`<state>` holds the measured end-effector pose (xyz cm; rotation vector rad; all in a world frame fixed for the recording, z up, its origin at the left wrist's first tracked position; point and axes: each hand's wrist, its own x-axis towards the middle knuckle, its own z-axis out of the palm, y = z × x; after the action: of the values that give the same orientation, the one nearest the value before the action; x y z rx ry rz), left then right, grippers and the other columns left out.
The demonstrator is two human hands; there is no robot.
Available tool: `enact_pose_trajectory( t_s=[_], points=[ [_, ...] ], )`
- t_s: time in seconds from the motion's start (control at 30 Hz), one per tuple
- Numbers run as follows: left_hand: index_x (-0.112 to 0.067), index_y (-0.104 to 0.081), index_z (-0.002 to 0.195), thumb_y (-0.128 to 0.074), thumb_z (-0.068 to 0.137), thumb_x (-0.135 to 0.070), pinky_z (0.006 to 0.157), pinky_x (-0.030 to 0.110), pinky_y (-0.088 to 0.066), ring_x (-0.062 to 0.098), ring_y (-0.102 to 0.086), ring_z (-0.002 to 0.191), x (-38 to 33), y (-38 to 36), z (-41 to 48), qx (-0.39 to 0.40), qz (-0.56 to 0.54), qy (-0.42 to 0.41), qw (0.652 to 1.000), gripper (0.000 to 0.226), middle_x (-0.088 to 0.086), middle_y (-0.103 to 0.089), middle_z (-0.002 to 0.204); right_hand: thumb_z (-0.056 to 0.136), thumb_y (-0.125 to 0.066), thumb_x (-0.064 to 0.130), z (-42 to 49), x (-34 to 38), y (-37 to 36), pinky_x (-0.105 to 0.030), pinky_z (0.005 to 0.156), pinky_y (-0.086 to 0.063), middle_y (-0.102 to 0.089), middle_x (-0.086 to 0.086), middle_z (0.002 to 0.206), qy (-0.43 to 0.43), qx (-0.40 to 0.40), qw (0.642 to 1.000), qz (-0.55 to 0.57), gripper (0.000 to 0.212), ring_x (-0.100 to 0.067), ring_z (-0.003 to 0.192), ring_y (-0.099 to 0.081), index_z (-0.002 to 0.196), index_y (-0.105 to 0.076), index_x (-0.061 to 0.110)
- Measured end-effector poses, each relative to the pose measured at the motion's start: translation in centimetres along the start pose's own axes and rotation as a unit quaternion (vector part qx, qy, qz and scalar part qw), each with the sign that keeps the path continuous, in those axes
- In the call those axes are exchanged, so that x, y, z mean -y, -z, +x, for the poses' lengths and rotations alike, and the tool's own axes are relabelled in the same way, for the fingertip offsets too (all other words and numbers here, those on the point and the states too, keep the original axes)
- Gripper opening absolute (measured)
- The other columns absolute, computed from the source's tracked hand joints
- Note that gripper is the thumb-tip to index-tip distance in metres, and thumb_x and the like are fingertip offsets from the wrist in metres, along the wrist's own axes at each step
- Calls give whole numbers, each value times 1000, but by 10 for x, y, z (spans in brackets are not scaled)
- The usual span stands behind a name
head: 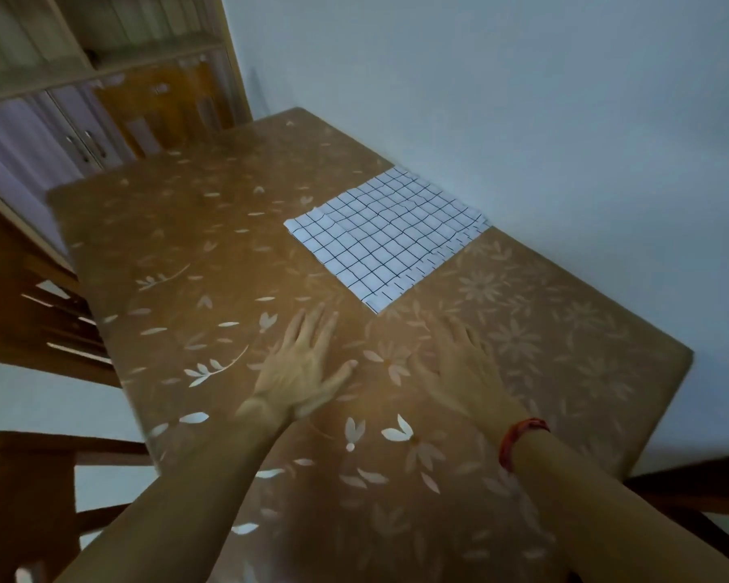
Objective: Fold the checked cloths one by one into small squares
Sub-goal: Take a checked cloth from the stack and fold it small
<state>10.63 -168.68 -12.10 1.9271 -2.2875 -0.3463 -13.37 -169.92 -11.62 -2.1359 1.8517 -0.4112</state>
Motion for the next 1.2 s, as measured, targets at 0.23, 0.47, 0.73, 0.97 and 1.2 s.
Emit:
enact_pose_trajectory(
  t_s=[0.23, 0.47, 0.73, 0.97, 1.2],
  points=[
    [-25, -8, 153, -17, 85, -71, 115, 43, -16, 20, -2, 147, 32, -33, 70, -9, 22, -7, 1000, 82, -2, -5, 161, 87, -40, 58, 65, -15, -49, -39, 105, -31, -41, 0, 139, -8, 9, 999, -49, 68, -20, 127, -39, 146, -28, 27],
    [-26, -9, 153, -25, 89, -67, 115, 44, -21, 17, 2, 147, 53, -83, 143, 7, -17, 5, 1000, 77, -5, -3, 160, 90, -41, 51, 128, -31, -91, -40, 112, -25, -37, 2, 142, 15, 0, 999, -42, 58, -19, 132, -34, 143, -29, 31],
    [-22, -16, 150, -23, 92, -65, 116, 48, -19, 21, -2, 147, 72, -120, 214, -10, -19, 5, 1000, 73, 1, -9, 160, 88, -42, 59, 192, -49, -138, -50, 113, -23, -25, -12, 154, -2, 28, 998, -62, 69, -27, 143, -20, 146, -23, 29],
    [-22, -24, 148, -34, 94, -53, 115, 46, -20, 20, -8, 147, 85, -146, 251, -41, -45, 7, 998, 63, 0, -15, 159, 91, -36, 58, 220, -63, -162, -46, 119, -10, -9, -11, 160, 5, 33, 995, -92, 70, -24, 148, -5, 150, -14, 29],
    [-16, -56, 123, -49, 91, -39, 107, 39, -29, 20, -41, 130, 79, -158, 259, -107, -23, -11, 994, 40, 3, -49, 139, 92, -39, 52, 229, -58, -173, -47, 116, -12, -18, -9, 158, 61, 32, 993, -99, 66, -23, 146, -11, 149, -19, 26]
  ],
)
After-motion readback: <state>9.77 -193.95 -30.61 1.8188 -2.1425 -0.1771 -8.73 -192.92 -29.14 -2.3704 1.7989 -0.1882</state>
